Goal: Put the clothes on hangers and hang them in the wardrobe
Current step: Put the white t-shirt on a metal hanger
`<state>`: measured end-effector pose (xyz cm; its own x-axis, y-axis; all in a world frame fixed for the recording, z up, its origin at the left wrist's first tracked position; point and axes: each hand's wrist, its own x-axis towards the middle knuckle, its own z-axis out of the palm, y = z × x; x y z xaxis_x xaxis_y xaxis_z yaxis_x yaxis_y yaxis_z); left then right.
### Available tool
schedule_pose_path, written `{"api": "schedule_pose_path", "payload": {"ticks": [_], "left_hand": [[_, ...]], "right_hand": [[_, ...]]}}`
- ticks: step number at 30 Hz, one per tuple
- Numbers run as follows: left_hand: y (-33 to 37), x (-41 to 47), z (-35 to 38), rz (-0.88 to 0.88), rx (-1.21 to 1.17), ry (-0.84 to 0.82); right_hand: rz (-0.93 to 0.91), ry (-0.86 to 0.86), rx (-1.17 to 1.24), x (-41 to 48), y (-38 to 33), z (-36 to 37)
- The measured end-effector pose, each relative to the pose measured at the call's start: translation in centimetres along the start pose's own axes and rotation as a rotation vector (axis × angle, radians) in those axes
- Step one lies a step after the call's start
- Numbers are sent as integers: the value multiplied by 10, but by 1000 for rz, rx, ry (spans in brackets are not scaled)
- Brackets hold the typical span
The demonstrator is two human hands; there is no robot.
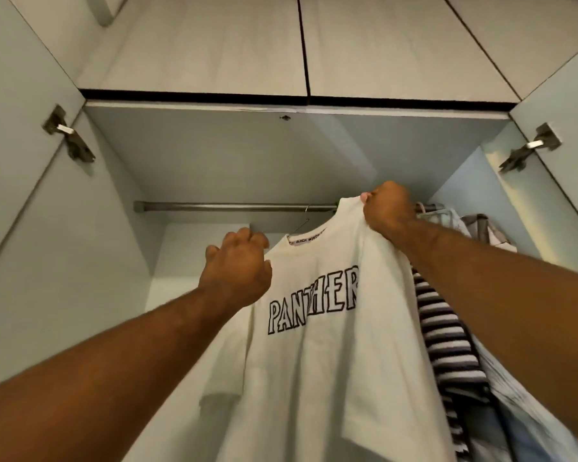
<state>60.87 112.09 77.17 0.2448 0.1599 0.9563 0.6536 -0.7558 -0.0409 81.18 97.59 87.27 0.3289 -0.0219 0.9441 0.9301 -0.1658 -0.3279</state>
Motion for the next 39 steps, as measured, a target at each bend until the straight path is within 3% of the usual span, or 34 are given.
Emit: {"api": "schedule_pose_path", "payload": {"ticks": [16, 29, 39], "left_hand": [[-55, 13, 58, 217, -63, -9], [-63, 54, 98, 116, -53, -67], [-57, 67, 122, 37, -142, -43]], "right_hand": [[37, 44, -195, 42, -30, 135], [10, 186, -109, 63, 3, 127], [-48, 70, -183, 42, 5, 107]]}}
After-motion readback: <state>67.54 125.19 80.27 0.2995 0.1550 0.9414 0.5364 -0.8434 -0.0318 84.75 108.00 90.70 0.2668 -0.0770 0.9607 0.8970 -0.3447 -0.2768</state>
